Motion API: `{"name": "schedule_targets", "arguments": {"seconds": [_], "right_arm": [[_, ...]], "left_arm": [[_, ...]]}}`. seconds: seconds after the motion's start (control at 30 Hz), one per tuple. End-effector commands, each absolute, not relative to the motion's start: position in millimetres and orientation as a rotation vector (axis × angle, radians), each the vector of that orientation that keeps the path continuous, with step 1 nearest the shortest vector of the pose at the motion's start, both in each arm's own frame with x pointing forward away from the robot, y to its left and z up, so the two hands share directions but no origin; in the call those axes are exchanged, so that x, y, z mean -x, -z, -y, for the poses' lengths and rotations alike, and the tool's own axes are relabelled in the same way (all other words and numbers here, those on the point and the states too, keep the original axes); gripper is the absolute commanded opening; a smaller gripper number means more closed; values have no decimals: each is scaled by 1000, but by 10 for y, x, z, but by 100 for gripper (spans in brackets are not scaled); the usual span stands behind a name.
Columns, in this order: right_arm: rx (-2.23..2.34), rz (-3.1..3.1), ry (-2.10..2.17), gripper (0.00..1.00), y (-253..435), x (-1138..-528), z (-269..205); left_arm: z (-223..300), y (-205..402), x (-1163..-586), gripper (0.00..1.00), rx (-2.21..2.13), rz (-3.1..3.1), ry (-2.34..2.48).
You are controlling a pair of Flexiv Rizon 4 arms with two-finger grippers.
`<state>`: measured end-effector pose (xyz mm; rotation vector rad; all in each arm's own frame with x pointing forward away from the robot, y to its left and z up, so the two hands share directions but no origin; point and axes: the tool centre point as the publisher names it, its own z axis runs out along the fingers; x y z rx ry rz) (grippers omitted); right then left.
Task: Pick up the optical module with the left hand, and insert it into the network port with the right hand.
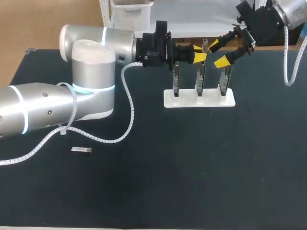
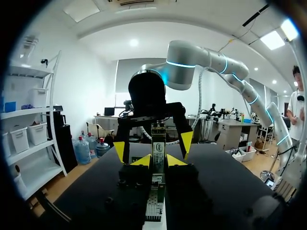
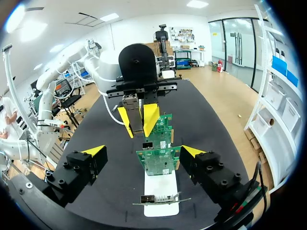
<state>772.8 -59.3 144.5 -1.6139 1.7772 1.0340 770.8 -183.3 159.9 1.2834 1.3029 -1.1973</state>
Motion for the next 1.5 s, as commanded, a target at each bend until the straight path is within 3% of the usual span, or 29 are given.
{"name": "schedule_targets", "arguments": {"seconds": [0.03,1.5], "right_arm": [[1611,-1777,-1028,100,-1447,-7705,594],[1607,-1776,-1017,100,-1453,-7712,589]], "left_arm": [[1842,-1588,-7708,0,-1280,-1306,1196],[1871,-1554,-7713,0,-1285,-1309,1204]]}}
